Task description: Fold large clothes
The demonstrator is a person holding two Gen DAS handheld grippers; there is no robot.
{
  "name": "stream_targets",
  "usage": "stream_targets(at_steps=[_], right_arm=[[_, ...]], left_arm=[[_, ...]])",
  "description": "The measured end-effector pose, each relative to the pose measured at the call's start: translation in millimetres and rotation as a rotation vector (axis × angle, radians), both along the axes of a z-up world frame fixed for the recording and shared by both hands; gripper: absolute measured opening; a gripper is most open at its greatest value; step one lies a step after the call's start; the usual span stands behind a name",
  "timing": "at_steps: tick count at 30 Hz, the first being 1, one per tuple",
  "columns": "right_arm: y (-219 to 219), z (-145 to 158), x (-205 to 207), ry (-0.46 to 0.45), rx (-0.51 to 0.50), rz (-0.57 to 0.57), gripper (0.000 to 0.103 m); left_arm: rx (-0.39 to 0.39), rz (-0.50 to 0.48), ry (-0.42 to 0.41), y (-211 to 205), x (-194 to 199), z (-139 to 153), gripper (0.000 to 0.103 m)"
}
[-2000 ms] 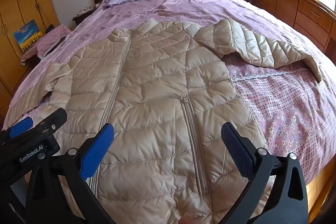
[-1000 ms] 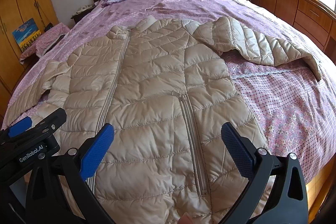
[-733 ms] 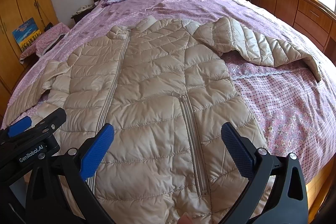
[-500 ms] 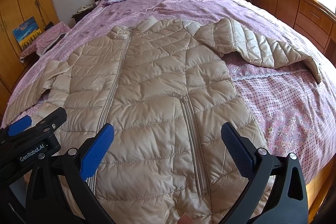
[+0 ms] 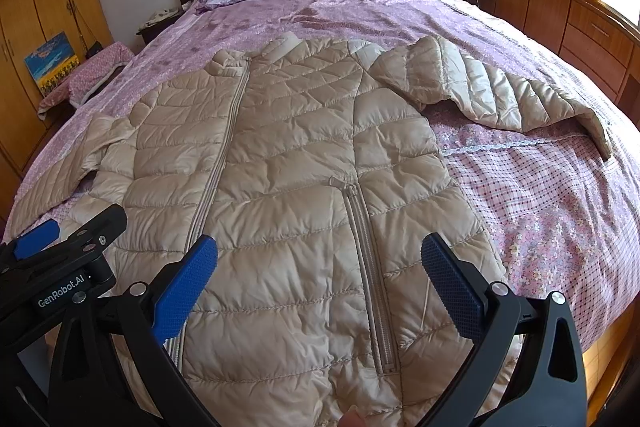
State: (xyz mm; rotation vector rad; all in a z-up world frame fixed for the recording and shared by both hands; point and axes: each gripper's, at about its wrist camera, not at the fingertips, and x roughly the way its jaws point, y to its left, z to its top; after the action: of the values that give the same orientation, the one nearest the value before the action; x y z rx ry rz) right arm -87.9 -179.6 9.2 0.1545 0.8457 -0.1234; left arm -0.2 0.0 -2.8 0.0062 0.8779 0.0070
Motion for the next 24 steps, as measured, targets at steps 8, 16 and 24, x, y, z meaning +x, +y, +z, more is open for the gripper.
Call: stream_targets(at_steps=[8,16,24], right_arm=[[-0.3,-0.4,-0.5,-0.001,0.002,-0.001,0.098],[-0.3,-0.6,-0.8,0.0,0.003,-0.001,0.098],[-2.9,0.0,-1.4,0.003,0.005,-0.003,0.098]], left_arm=[[0.001,0.0,-0.001,0.8,-0.2,-2.3,0.1],[-0.001,-0.001,0.002,4.0,2.1,-4.0,0.1],[0.002,-0.001,0.005,4.8,2.2,-5.0,0.1]])
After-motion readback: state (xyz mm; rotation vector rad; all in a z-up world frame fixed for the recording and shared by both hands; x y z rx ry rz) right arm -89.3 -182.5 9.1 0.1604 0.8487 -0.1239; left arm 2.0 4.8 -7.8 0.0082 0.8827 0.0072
